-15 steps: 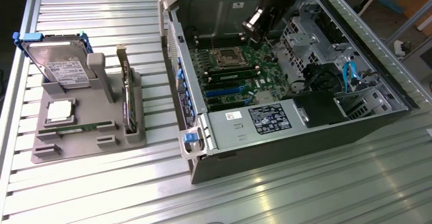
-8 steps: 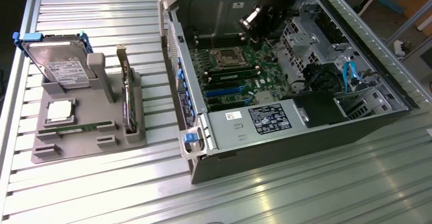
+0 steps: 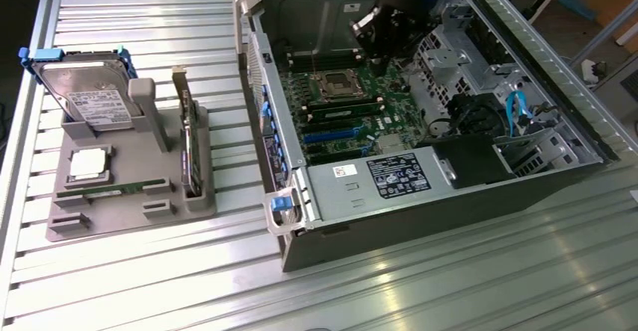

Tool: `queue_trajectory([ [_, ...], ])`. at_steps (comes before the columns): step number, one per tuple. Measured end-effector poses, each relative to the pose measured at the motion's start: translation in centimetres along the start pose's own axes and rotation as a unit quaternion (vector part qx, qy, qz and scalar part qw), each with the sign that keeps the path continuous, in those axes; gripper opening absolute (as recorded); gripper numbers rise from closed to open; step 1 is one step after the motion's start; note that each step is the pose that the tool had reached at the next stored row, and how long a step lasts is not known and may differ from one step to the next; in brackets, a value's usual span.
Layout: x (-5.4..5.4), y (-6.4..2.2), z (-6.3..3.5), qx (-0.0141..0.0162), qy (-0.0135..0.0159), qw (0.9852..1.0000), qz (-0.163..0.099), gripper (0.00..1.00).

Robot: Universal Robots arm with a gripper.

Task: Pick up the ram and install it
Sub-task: 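Press down the ram until it locks into place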

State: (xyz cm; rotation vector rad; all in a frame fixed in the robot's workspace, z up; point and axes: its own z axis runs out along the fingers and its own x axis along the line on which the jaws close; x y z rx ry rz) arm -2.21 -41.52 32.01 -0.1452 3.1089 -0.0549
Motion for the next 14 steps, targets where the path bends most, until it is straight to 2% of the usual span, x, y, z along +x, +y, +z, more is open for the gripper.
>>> queue_trajectory([
  [2,0.0,0.0,0.02,0.0024,0.0014,0.9994,0.036,0.11],
  [3,0.0,0.0,0.02,0.0039,0.0022,0.9985,0.055,0.11],
  [6,0.0,0.0,0.03,0.0058,0.0033,0.9967,0.082,0.11],
  [14,0.0,0.0,0.04,0.0052,0.0024,0.9982,0.06,0.11],
])
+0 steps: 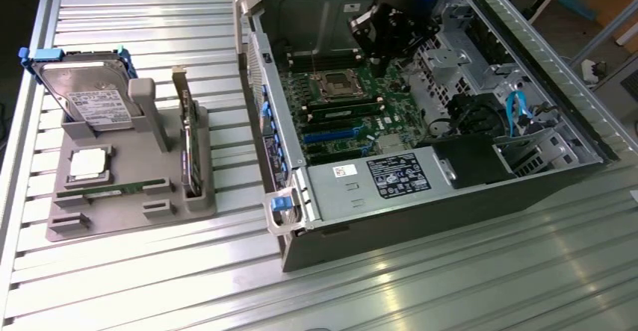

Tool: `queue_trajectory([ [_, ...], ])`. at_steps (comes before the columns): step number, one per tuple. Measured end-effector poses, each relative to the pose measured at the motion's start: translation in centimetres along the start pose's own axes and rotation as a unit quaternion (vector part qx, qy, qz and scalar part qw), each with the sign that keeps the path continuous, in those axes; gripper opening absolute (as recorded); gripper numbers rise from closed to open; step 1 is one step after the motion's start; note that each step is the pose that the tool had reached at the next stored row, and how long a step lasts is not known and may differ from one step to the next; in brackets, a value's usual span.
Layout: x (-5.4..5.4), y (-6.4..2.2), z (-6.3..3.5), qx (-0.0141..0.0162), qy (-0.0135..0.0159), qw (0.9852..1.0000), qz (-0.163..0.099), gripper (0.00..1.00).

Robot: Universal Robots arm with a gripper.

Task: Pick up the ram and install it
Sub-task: 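Press down the ram until it locks into place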

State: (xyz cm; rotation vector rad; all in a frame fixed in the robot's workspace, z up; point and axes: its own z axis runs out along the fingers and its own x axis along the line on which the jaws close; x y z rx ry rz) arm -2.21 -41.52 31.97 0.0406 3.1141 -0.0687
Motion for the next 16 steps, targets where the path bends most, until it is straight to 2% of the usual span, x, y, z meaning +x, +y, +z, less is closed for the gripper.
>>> queue_trajectory([
  [7,0.0,0.0,0.0,-0.0003,-0.0003,1.0,-0.006,0.11],
  [9,0.01,-0.01,0.0,-0.0038,-0.0002,1.0,-0.006,0.11],
  [10,0.0,0.0,-0.01,-0.0077,-0.0001,1.0,-0.006,0.11],
  [16,0.0,0.0,0.0,-0.0082,-0.0001,1.0,-0.006,0.11],
])
